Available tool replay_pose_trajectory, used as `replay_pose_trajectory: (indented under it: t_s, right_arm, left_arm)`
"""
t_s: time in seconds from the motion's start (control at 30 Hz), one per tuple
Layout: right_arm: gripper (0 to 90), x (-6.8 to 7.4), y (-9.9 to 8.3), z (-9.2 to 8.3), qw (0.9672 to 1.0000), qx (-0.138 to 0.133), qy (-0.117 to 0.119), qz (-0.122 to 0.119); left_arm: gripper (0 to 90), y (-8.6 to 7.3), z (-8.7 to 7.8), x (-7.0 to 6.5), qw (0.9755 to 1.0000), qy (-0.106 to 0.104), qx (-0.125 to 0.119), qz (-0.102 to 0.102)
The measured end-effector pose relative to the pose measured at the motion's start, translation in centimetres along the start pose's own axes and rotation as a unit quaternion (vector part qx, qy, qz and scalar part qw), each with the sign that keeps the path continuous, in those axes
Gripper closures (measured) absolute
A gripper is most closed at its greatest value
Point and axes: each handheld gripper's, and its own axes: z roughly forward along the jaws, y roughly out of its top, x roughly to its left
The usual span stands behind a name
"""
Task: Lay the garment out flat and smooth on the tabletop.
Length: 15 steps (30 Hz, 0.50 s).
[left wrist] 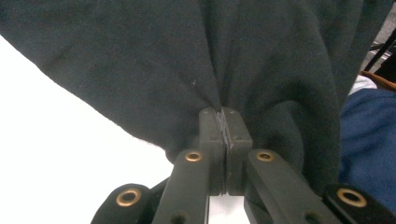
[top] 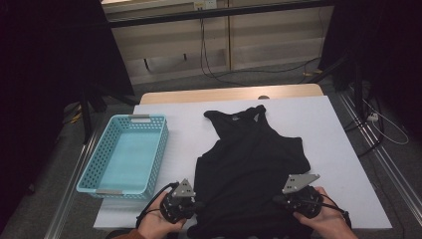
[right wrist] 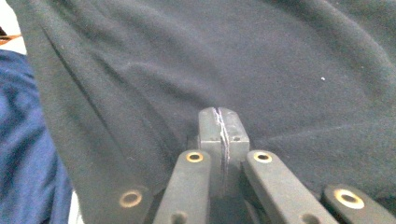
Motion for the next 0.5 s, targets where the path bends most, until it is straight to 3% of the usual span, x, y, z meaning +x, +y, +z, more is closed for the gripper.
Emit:
replay_pose_trajectory:
  t_s: [0.1,0.3,0.5]
  right_arm:
    - [90.0,0.3,-0.1,-0.1,1.0,0.002,0.003,-0.002]
    - [90.0,0.8,-0.7,-0.7,0.9999,0.006,0.009,-0.009]
    - [90.0,1.1,-1.3,-1.3,0.9998,0.009,0.012,-0.013]
  left_arm:
    - [89.2,-0.1,-0.2,-0.1,0.9999,-0.007,-0.003,-0.008]
    - [89.1,-0.3,-0.2,-0.8,1.0,-0.006,-0.001,0.003]
    - [89.1,-0.6,-0.4,-1.7,0.9998,-0.018,0.0,0.005]
